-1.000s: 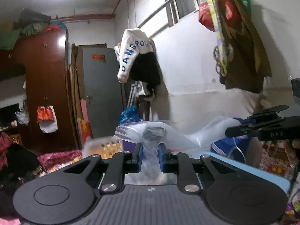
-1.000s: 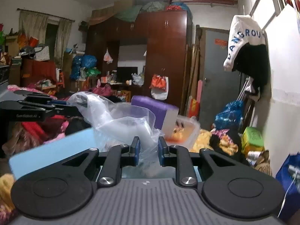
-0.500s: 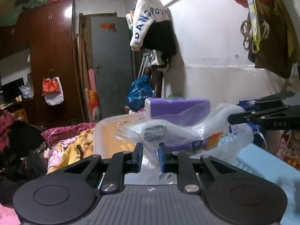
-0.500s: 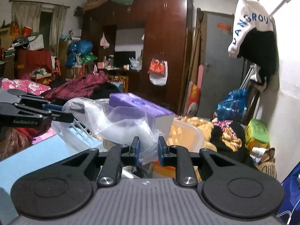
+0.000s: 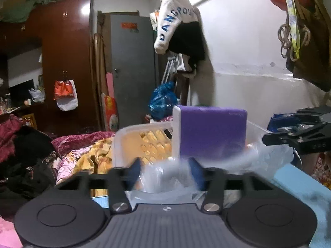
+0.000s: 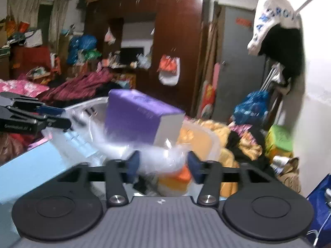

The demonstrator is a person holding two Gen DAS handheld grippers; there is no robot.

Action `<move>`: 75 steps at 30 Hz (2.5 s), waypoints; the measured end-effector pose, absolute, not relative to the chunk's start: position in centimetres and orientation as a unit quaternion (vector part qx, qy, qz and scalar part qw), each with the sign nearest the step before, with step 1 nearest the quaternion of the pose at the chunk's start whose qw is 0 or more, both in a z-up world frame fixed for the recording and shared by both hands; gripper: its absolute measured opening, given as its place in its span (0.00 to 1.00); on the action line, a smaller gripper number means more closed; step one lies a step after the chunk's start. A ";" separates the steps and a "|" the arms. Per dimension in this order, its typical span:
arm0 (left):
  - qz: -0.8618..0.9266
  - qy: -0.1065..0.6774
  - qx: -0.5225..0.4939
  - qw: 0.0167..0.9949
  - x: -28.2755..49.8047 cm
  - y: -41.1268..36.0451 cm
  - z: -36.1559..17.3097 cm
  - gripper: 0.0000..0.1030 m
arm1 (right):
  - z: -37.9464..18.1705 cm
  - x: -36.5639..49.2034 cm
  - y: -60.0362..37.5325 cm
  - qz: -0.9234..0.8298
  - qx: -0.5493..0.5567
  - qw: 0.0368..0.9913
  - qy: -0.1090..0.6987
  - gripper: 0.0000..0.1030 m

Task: Organize objects

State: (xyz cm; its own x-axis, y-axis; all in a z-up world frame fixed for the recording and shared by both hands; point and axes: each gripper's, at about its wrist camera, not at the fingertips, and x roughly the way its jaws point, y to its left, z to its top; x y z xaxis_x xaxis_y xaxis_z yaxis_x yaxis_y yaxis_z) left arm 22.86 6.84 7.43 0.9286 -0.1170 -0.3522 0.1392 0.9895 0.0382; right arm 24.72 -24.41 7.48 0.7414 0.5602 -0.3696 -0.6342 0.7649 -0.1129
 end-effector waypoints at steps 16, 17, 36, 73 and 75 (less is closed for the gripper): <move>-0.070 0.162 0.025 0.984 22.4 5.9 7.2 0.95 | 8.1 25.0 -25.4 0.319 -0.054 0.935 0.144 1.00; -0.067 0.158 0.023 0.985 22.1 5.8 7.2 0.95 | 8.1 24.9 -25.5 0.320 -0.050 0.935 0.142 1.00; -0.044 0.078 0.059 0.994 6.7 2.3 8.9 0.97 | 8.3 11.2 -26.7 0.224 -0.095 0.964 0.105 1.00; -0.056 0.100 0.046 0.992 0.9 -1.1 5.7 0.97 | 5.3 3.7 -29.2 0.281 -0.036 0.955 0.093 1.00; -0.056 0.104 0.046 0.992 1.0 -1.1 5.7 0.97 | 5.3 3.8 -29.3 0.280 -0.035 0.955 0.096 1.00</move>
State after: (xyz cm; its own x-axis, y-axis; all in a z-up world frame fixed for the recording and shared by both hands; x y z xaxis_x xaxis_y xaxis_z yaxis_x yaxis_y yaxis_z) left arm 1.00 -1.14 5.66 0.9722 -0.1013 -0.2111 0.1202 0.9896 0.0791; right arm 3.84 -29.27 5.26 0.8249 0.5278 -0.2023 -0.5411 0.8409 -0.0125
